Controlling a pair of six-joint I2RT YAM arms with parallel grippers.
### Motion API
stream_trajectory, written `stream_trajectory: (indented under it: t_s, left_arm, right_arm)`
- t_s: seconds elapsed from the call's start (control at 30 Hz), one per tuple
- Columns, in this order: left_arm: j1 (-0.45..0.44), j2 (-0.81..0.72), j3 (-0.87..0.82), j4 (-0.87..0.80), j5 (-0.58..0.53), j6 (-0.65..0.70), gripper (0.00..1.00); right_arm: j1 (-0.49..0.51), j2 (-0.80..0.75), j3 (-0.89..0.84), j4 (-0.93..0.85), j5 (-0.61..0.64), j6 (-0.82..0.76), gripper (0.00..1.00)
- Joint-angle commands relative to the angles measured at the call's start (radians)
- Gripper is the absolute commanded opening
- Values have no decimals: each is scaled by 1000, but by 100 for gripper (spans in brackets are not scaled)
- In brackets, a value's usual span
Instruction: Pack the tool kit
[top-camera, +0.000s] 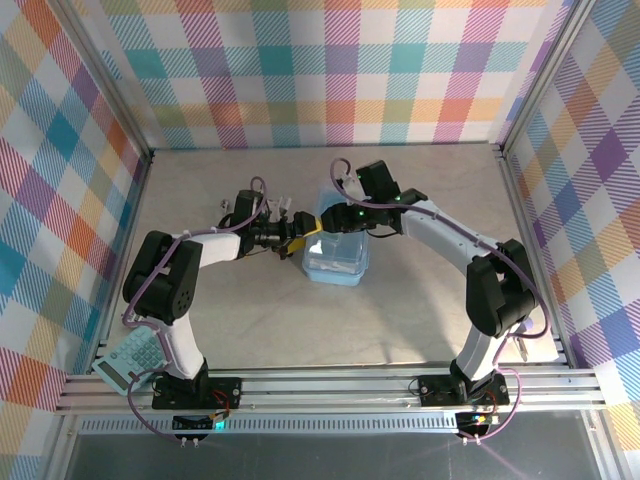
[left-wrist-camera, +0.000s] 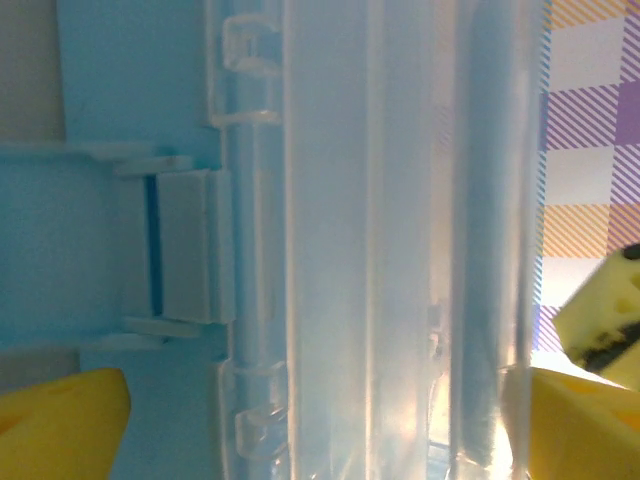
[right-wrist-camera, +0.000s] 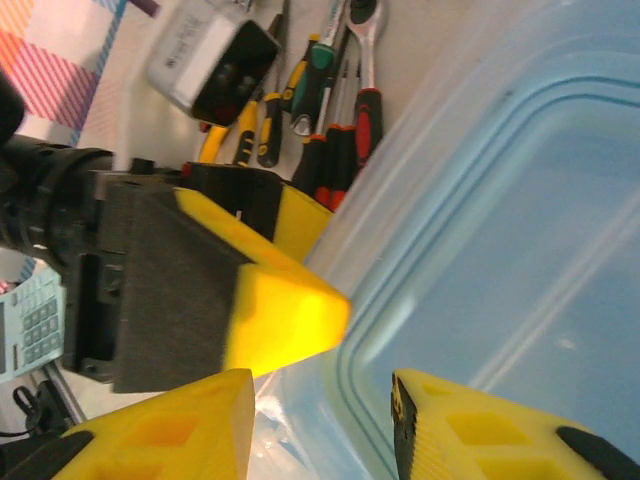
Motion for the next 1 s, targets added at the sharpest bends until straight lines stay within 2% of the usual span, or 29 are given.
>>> stream_trajectory:
  t_s: [0.0, 0.07, 0.23, 0.4, 0.53, 0.7, 0.97]
  left_arm:
    - [-15, -19, 25, 7, 2, -1, 96]
    - [-22, -36, 33, -12, -6, 7, 96]
    - [-87, -61, 74, -57, -51, 7, 96]
    - [-173, -52, 117, 11, -94, -82, 93]
    - [-184, -79, 126, -20, -115, -83, 93]
    - [-154, -168, 155, -345, -254, 122, 95]
    - [-59, -217, 127, -526, -383, 237, 96]
  right_arm:
    - [-25, -53, 22, -73, 60, -37, 44]
    - [-38, -79, 29, -119, 111, -50, 51]
    - [-55, -113, 64, -253, 292, -75, 85]
    - [-83, -80, 41, -298, 373, -49, 99]
    - [-88, -48, 22, -280, 394, -38, 99]
    - [-105, -24, 19, -281, 459, -54, 99]
    - [-123, 0, 10, -267, 420, -125, 98]
